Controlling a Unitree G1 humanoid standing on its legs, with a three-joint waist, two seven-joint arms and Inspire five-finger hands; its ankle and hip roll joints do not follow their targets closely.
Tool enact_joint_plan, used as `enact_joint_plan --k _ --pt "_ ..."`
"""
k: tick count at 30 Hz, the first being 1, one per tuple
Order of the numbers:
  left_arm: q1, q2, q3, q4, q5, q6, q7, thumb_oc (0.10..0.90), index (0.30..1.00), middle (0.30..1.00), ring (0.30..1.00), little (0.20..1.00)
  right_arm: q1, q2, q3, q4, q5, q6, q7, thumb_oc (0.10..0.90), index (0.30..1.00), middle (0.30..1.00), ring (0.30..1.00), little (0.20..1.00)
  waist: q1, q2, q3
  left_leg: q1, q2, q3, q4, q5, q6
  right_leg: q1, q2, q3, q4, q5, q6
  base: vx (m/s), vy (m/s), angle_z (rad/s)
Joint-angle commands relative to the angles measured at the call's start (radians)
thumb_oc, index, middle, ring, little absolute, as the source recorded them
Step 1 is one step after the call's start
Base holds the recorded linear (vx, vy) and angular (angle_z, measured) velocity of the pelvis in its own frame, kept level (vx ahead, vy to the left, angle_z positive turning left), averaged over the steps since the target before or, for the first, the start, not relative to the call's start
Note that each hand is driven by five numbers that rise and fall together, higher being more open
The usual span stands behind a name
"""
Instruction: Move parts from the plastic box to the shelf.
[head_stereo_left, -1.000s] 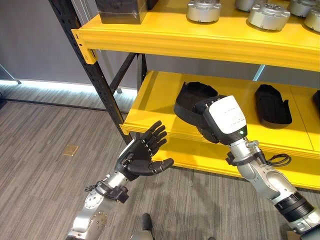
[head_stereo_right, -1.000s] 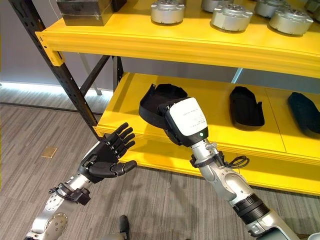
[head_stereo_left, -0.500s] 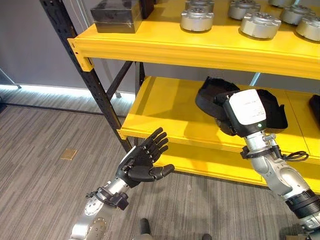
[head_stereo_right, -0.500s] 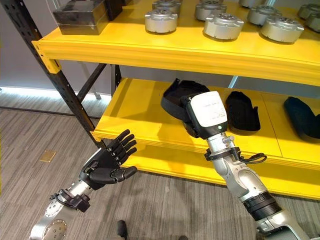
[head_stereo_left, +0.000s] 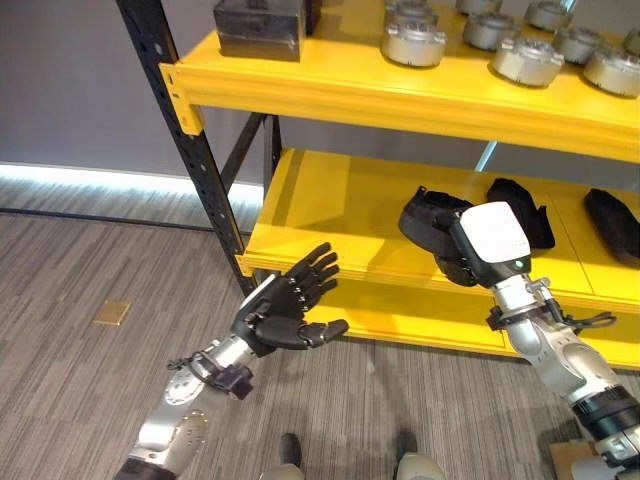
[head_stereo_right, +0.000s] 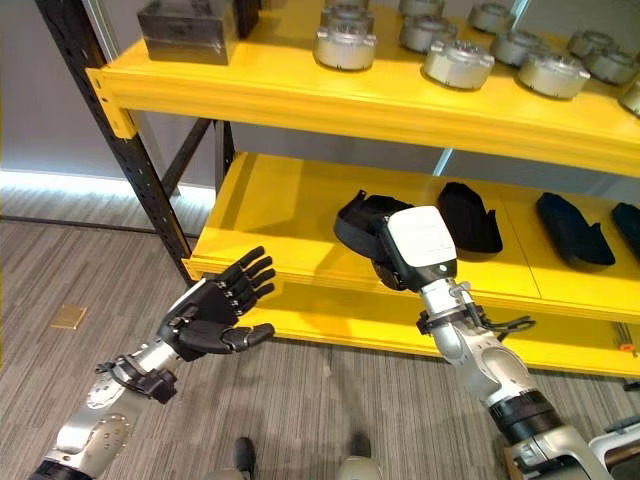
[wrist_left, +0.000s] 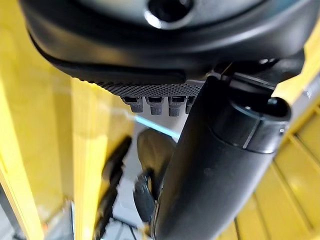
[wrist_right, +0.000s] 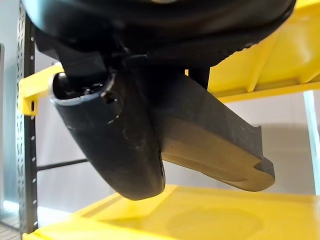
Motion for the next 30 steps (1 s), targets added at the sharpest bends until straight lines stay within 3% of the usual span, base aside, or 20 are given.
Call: enact_joint_plan --k 1,8,11,21,30 --pt "0.002 -0.036 0.036 -0.13 -0.031 -0.049 -0.06 0.9 1.0 1.0 1.0 1.0 -0.176 -0.067 -0.086 -0.011 -0.004 -0.056 -0.053 0.4 0.3 0.3 0.3 0.3 0.019 -0.027 -0.095 0.235 0.02 -0.018 -0.002 -0.165 -0.006 0.0 0.05 -0.037 0.026 0.087 -0.024 0.07 -0.206 0.86" --pt "-0.008 -0.017 0.001 -0.145 0.078 -0.097 -0.082 0.9 1.0 1.0 1.0 1.0 -0.251 -0.123 -0.055 -0.067 -0.106 -0.07 -0.063 0.4 0.3 0.3 0.3 0.3 0.008 -0.01 -0.112 0.207 0.063 0.02 -0.002 -0.12 -0.052 0.065 0.077 -0.069 -0.005 0.039 -0.061 0.02 -0.072 0.2" --pt "0.004 -0.013 0.0 -0.164 0.035 -0.062 -0.093 0.9 1.0 1.0 1.0 1.0 -0.27 -0.131 -0.036 -0.124 -0.127 -0.079 -0.042 0.4 0.3 0.3 0.3 0.3 0.013 0.001 -0.119 0.193 0.074 0.029 -0.002 -0.107 -0.061 0.093 0.08 -0.076 -0.018 0.028 -0.063 0.04 -0.033 -0.12" --pt "0.011 -0.012 -0.022 -0.17 0.004 -0.023 -0.073 0.9 1.0 1.0 1.0 1.0 -0.316 -0.147 0.035 -0.139 -0.135 -0.039 0.009 0.4 0.3 0.3 0.3 0.3 0.022 -0.001 -0.135 0.184 0.093 0.026 -0.002 -0.093 -0.069 0.126 0.089 -0.075 -0.019 0.006 -0.072 0.06 -0.052 0.03" --pt "-0.012 -0.01 -0.038 -0.192 -0.008 0.016 -0.049 0.9 1.0 1.0 1.0 1.0 -0.378 -0.191 0.072 -0.102 -0.157 -0.056 -0.015 0.4 0.3 0.3 0.3 0.3 0.027 0.021 -0.097 0.136 0.127 0.006 -0.002 -0.056 -0.086 0.086 0.101 -0.059 0.033 -0.03 -0.09 -0.01 -0.084 0.05"
